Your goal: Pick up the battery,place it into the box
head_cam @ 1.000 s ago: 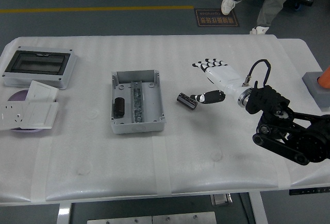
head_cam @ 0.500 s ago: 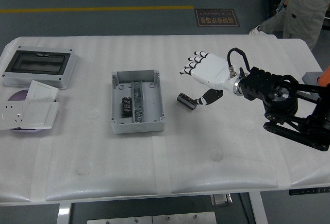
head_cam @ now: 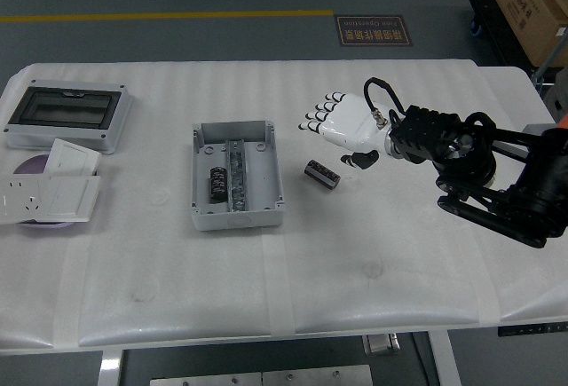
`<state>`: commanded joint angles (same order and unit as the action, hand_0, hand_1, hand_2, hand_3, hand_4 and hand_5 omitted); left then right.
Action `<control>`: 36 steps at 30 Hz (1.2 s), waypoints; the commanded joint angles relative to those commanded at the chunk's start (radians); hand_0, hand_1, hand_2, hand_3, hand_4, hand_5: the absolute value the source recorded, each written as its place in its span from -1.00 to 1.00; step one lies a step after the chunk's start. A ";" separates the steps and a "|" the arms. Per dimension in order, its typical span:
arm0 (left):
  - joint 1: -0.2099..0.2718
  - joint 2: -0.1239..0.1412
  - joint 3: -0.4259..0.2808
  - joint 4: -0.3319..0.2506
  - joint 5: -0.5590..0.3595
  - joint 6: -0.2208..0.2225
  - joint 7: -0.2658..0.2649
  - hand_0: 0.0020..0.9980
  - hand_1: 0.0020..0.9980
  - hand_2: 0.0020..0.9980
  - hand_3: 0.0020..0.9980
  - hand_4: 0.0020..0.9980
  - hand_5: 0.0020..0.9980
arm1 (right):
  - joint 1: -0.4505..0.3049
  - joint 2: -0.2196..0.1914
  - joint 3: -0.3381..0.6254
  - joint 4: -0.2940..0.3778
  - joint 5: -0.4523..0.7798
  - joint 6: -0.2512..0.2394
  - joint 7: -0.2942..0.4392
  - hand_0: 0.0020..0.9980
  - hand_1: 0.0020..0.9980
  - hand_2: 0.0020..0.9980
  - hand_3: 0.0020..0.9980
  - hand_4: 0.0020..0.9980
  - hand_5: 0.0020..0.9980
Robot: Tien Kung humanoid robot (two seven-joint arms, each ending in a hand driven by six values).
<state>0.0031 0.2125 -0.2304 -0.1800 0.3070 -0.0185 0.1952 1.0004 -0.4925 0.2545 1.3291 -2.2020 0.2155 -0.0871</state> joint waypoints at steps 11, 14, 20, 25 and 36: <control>-0.006 -0.001 0.039 0.000 -0.033 0.000 -0.008 0.31 0.33 0.24 0.31 0.32 -0.33 | -0.042 0.063 -0.003 -0.045 0.031 0.015 -0.044 1.00 1.00 1.00 1.00 0.27 -0.92; -0.009 -0.001 0.045 0.000 -0.038 0.001 -0.010 0.31 0.33 0.24 0.31 0.32 -0.33 | -0.050 0.075 0.000 -0.063 0.030 0.015 -0.042 1.00 1.00 1.00 1.00 0.27 -0.92; -0.013 -0.001 0.067 0.000 -0.057 0.001 -0.013 0.31 0.33 0.24 0.31 0.32 -0.35 | -0.069 0.096 0.021 -0.114 0.005 0.036 -0.016 1.00 1.00 1.00 1.00 0.28 -0.90; -0.015 0.000 0.082 0.000 -0.072 0.001 -0.016 0.31 0.32 0.24 0.31 0.32 -0.35 | -0.087 0.107 0.037 -0.145 -0.005 0.050 0.001 1.00 1.00 1.00 1.00 0.29 -0.88; -0.015 -0.002 0.062 0.000 -0.050 0.000 -0.012 0.31 0.32 0.24 0.32 0.32 -0.36 | -0.107 0.138 0.039 -0.197 0.002 0.029 -0.011 1.00 1.00 1.00 1.00 0.29 -0.85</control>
<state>-0.0123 0.2108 -0.1681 -0.1800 0.2571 -0.0181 0.1829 0.8931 -0.3549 0.2934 1.1319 -2.2004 0.2443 -0.0982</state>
